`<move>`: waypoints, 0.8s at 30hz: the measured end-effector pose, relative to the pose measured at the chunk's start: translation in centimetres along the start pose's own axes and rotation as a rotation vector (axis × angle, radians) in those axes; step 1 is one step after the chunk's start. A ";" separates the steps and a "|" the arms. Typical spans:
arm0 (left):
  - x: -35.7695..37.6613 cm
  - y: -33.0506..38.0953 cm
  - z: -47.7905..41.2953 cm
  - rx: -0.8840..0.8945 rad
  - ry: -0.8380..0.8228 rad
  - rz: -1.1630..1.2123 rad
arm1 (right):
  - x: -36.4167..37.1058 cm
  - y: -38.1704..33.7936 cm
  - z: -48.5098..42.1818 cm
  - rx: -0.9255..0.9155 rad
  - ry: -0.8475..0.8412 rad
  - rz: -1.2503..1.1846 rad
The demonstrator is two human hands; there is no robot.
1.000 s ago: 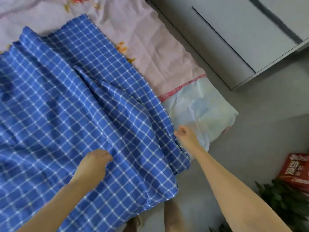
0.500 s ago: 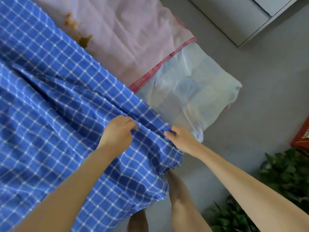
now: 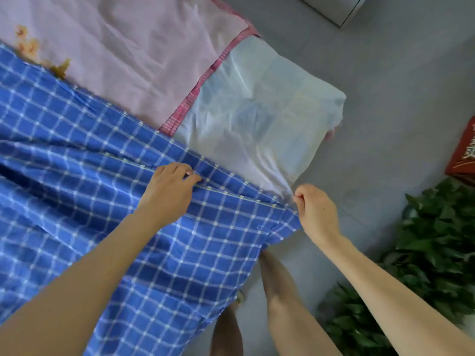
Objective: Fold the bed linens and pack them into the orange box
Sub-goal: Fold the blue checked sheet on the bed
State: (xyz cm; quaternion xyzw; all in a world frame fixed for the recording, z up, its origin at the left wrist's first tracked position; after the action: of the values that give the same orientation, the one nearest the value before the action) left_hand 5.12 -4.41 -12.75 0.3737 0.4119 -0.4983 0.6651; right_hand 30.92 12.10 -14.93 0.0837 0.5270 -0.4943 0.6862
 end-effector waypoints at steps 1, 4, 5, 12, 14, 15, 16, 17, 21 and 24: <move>0.1 -0.3 -0.2 0.024 0.015 -0.015 | -0.3 0.1 0.5 -0.014 0.083 0.012; 0.1 -1.8 -0.4 0.023 -0.013 -0.066 | 0.7 -1.3 2.4 -0.084 0.151 -0.011; 0.0 -2.1 -0.3 0.016 -0.046 -0.089 | 1.4 -1.7 2.8 -0.033 0.085 -0.070; -0.9 -7.7 1.7 -0.214 -0.298 -0.167 | 5.6 -3.4 2.9 0.612 -0.139 -1.067; -0.9 -9.5 2.7 -0.257 -0.318 -0.231 | 6.3 -3.7 3.2 0.602 -0.094 -1.196; -1.1 -10.3 3.2 -0.276 -0.316 -0.258 | 6.4 -3.7 3.4 0.586 -0.066 -1.189; -1.2 -11.1 3.5 -0.298 -0.299 -0.272 | 6.4 -3.6 3.7 0.567 -0.034 -1.157; -1.3 -12.1 3.8 -0.322 -0.263 -0.274 | 6.5 -3.3 4.3 0.550 0.005 -1.126; -3.3 -14.5 3.2 -0.466 -0.136 -0.058 | 5.6 -2.3 7.4 0.487 0.151 -1.103; -6.0 -12.8 0.6 -0.333 0.040 0.045 | 4.7 -0.7 9.1 0.519 0.260 -1.099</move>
State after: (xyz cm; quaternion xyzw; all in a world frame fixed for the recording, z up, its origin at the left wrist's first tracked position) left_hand -8.18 -5.65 -8.10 0.2774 0.4933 -0.4006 0.7206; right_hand 36.04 3.23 -14.53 0.0236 0.4350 -0.8731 0.2188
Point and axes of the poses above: each hand's wrist, its own z-axis away from the middle knuckle, its own x-axis out of the palm, y = z × x, the point moved 3 cm from there along -z, towards the middle knuckle, and after that the axes turned 8 degrees about -y, right-handed, at the moved point
